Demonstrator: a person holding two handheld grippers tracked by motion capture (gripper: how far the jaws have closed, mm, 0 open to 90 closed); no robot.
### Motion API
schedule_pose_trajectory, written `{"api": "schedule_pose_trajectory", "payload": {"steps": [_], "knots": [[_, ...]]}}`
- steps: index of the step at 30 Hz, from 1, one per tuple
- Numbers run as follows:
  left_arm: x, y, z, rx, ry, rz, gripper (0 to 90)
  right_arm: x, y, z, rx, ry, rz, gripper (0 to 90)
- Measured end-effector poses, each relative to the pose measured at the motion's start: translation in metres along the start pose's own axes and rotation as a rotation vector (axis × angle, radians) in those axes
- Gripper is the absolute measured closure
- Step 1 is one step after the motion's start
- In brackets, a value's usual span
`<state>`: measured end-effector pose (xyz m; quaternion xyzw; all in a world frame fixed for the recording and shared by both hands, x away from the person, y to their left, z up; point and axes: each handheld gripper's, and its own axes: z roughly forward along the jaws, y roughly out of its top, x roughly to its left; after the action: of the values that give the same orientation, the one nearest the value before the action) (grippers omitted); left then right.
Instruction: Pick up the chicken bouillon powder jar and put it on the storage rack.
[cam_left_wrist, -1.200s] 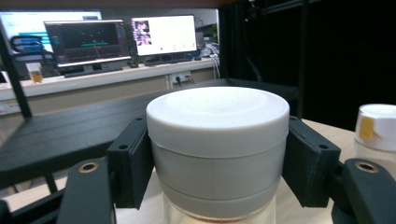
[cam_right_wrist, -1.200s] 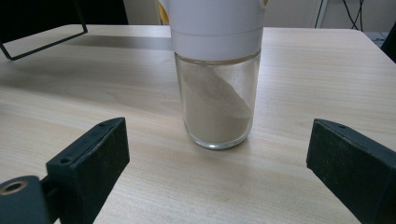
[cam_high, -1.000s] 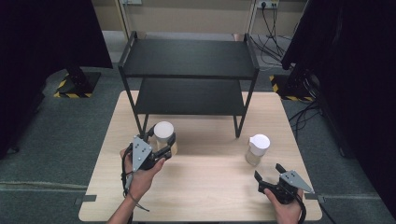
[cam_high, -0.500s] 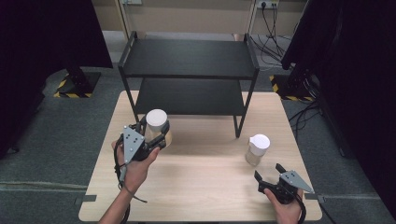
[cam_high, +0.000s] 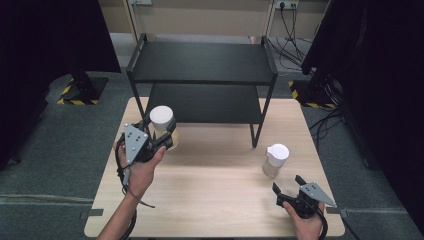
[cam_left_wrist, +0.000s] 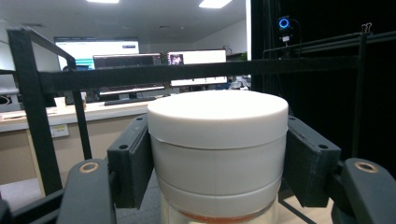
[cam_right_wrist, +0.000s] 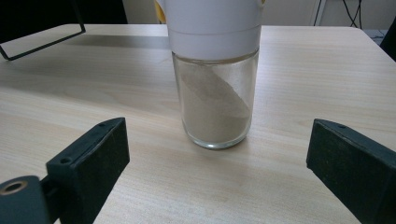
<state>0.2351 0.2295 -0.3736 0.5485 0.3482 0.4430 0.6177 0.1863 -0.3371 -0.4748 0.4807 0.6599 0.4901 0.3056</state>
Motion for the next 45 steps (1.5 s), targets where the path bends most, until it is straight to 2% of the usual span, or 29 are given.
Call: {"api": "schedule_pose_trajectory", "payload": {"steps": [5, 22, 32, 39, 45], "knots": [[0.003, 0.007, 0.004, -0.021, 0.017, -0.013, 33.5, 0.000, -0.001, 0.000, -0.003, -0.001, 0.001, 6.0], [0.004, 0.033, 0.025, -0.070, 0.061, -0.009, 33.6, -0.001, 0.000, 0.000, -0.002, 0.001, 0.006, 6.0], [0.007, 0.046, 0.032, -0.079, 0.068, -0.002, 33.6, 0.000, -0.001, 0.000, -0.006, -0.002, 0.009, 6.0], [0.014, 0.059, 0.040, -0.082, 0.086, -0.017, 33.6, 0.000, 0.000, 0.000, -0.003, -0.002, 0.010, 6.0], [0.016, 0.071, 0.045, -0.085, 0.098, -0.009, 33.6, -0.001, -0.001, 0.000, -0.005, -0.002, 0.013, 6.0]]}}
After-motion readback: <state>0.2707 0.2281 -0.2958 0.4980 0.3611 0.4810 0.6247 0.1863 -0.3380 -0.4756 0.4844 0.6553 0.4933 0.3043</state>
